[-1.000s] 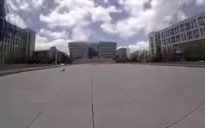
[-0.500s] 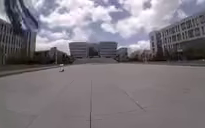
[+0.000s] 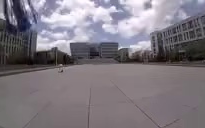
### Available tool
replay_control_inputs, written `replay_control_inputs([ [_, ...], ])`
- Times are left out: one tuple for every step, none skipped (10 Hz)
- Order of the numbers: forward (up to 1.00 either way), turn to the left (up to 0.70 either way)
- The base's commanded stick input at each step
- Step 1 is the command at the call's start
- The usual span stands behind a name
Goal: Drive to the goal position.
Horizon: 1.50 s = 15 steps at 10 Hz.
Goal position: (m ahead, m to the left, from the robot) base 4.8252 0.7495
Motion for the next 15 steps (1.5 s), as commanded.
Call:
replay_control_inputs([
  [0.7, 0.0],
  [0.7, 0.0],
  [0.7, 0.0],
  [0.7, 0.0],
  [0.7, 0.0],
  [0.7, 0.0],
  [0.7, 0.0],
  [0.7, 0.0],
  [0.7, 0.0],
  [0.7, 0.0],
  [0.7, 0.0],
  [0.7, 0.0],
  [0.7, 0.0],
  [0.7, 0.0],
  [0.7, 0.0],
])
